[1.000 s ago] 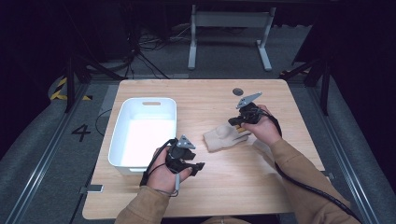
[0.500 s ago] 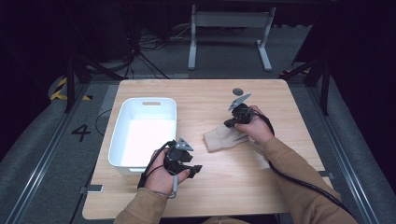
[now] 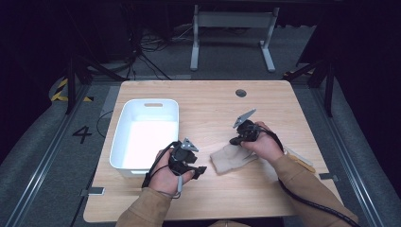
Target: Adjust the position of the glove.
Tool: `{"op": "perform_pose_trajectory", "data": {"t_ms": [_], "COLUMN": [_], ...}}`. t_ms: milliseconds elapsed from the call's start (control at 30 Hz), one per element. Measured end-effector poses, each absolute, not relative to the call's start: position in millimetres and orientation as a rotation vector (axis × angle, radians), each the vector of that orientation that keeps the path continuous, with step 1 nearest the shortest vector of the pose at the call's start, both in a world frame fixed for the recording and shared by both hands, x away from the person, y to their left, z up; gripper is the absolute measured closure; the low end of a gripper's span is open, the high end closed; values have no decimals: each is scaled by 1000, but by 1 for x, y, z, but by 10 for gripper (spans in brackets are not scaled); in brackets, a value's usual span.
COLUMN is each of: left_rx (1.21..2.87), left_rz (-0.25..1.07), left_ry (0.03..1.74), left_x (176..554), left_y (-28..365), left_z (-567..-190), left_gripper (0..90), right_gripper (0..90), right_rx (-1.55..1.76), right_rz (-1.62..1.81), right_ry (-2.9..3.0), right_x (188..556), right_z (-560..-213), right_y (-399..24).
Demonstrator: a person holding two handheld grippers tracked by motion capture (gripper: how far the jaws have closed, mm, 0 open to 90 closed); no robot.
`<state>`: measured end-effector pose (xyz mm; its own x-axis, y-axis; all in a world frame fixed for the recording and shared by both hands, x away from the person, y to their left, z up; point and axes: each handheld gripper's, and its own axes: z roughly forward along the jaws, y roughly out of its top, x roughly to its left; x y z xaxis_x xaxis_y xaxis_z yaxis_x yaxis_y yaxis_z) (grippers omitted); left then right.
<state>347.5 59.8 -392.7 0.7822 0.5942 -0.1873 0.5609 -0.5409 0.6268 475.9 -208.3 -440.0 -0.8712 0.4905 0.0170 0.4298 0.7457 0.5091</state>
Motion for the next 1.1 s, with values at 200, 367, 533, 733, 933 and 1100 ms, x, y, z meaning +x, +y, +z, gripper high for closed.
{"op": "perform_pose_trajectory", "data": {"t_ms": [200,367,533,733,933,1100], "left_rx": [2307,2318,2307,2359,2447,2438], "left_rz": [54,23,26,25,64,119], "left_ry": [781,713,684,678,708,746], "left_x": [343,347,356,361,361,359], "left_y": [35,8,-12,-26,-13,12], "left_z": [-400,-417,-431,-446,-440,-431], "left_gripper": [536,681,807,832,846,809], "right_gripper": [898,898,897,898,897,897], "right_rx": [715,738,767,803,804,778], "right_rz": [841,914,972,983,988,999], "right_ry": [2758,2681,2645,2618,2628,2639], "right_x": [457,450,442,443,443,443], "right_z": [-436,-424,-416,-415,-417,-416], "right_y": [-211,-224,-240,-249,-248,-243]}}
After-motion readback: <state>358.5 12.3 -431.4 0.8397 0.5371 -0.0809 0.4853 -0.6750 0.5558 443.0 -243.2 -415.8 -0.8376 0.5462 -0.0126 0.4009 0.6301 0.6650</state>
